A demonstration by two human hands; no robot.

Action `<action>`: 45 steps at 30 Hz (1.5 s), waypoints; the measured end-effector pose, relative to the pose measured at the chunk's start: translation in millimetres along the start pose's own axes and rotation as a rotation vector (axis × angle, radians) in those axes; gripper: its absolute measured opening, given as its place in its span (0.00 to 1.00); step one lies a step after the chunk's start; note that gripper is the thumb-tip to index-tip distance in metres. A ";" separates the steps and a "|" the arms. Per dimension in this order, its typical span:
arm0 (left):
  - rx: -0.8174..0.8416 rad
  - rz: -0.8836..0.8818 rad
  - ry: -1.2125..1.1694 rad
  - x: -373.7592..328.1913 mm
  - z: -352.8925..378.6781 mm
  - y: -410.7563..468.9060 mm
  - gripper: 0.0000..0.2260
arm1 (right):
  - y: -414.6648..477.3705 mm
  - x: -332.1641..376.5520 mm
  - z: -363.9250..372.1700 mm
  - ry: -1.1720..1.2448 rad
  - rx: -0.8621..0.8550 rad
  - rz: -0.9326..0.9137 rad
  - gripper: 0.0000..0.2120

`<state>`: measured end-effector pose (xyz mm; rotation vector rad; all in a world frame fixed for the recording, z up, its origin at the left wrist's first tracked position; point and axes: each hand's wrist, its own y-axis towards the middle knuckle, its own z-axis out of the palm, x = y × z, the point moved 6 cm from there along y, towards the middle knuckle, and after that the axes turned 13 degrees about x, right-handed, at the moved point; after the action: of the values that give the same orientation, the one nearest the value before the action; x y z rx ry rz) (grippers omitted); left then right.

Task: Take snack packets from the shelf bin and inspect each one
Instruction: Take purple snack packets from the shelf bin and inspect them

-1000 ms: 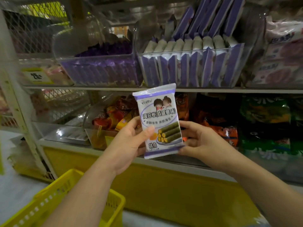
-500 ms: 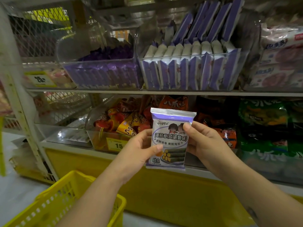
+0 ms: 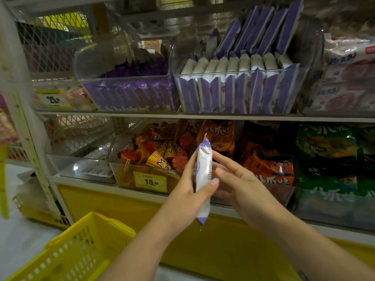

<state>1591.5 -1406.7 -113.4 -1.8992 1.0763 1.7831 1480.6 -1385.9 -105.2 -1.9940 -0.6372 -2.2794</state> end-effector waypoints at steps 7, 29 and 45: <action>0.141 -0.050 -0.348 6.4 4.2 -2.3 0.22 | -6.5 6.3 -11.1 -0.237 -0.092 -0.032 0.31; -0.177 -0.020 -0.528 7.0 -36.0 -3.9 0.20 | -13.2 7.1 -28.1 -0.080 0.037 0.135 0.12; -0.290 -0.113 -0.176 15.7 -34.0 -5.2 0.23 | -12.7 14.9 -8.8 -0.423 -0.116 0.067 0.08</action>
<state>1618.2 -1431.3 -124.0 -1.8711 0.6669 2.0853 1466.0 -1373.8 -95.1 -2.5382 -0.4561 -1.9075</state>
